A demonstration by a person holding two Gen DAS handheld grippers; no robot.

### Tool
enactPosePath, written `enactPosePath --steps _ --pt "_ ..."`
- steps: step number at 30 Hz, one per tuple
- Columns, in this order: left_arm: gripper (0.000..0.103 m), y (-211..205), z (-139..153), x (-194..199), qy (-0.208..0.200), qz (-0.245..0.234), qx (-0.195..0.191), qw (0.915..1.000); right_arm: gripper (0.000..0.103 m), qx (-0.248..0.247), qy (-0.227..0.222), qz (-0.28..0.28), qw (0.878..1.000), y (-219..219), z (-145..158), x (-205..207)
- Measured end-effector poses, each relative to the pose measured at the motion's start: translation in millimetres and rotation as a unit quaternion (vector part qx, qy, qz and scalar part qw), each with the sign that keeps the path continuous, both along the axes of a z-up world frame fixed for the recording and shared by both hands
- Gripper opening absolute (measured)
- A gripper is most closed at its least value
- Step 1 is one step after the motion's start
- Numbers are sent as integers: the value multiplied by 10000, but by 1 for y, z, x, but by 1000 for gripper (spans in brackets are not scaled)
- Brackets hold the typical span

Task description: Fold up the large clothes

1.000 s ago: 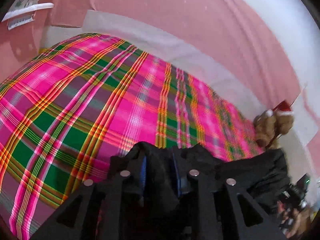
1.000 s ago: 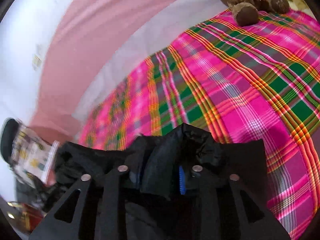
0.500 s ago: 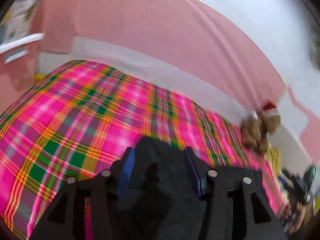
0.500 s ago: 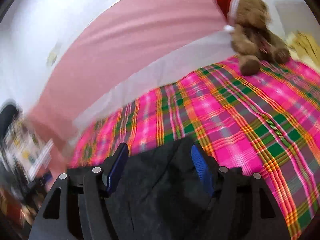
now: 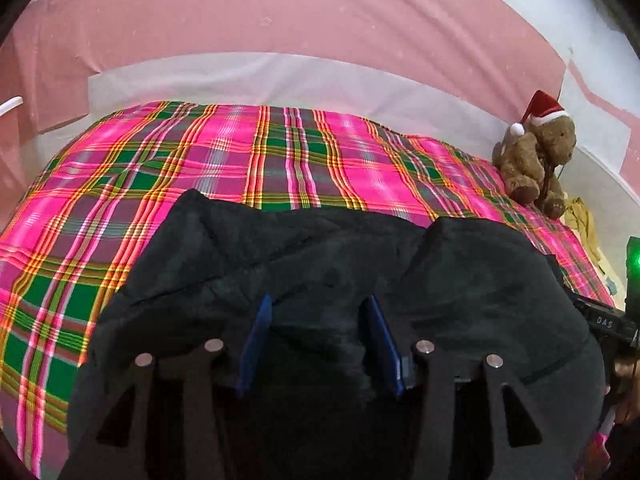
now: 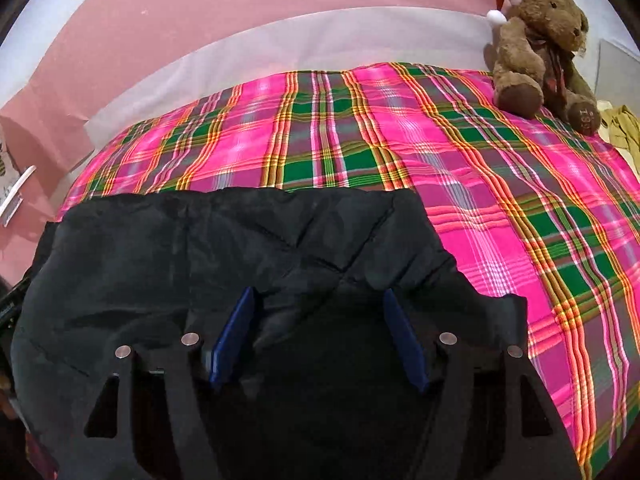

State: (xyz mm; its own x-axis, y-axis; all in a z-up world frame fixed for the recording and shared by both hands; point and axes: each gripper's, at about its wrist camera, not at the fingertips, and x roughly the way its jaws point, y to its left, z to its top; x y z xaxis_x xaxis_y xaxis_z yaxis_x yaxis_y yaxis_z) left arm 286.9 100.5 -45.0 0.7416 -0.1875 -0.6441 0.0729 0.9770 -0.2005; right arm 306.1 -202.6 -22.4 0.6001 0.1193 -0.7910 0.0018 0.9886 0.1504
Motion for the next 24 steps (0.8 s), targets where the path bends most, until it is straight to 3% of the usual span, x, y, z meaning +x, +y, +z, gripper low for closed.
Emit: enactPosePath --steps 2,5,8,11,13,15,24 --pt "51 2 14 -6 117 12 -11 9999 66 -21 -63 -55 10000 0 18 -6" --pt "51 3 40 -12 -126 -149 -65 9998 66 72 -503 69 9987 7 49 -11" --pt "51 0 52 -3 -327 -221 242 9989 65 -161 -644 273 9974 19 63 0" --pt "51 8 27 30 185 -49 502 9986 65 -375 -37 98 9992 11 30 31" --pt "48 17 6 49 468 5 475 9978 65 -425 317 -105 9985 -2 3 43" --pt "48 20 -6 59 481 22 361 9982 65 -117 419 -210 9988 -13 -10 47" --pt "48 11 -30 63 220 138 348 9991 66 -269 329 -324 9986 -11 -38 57"
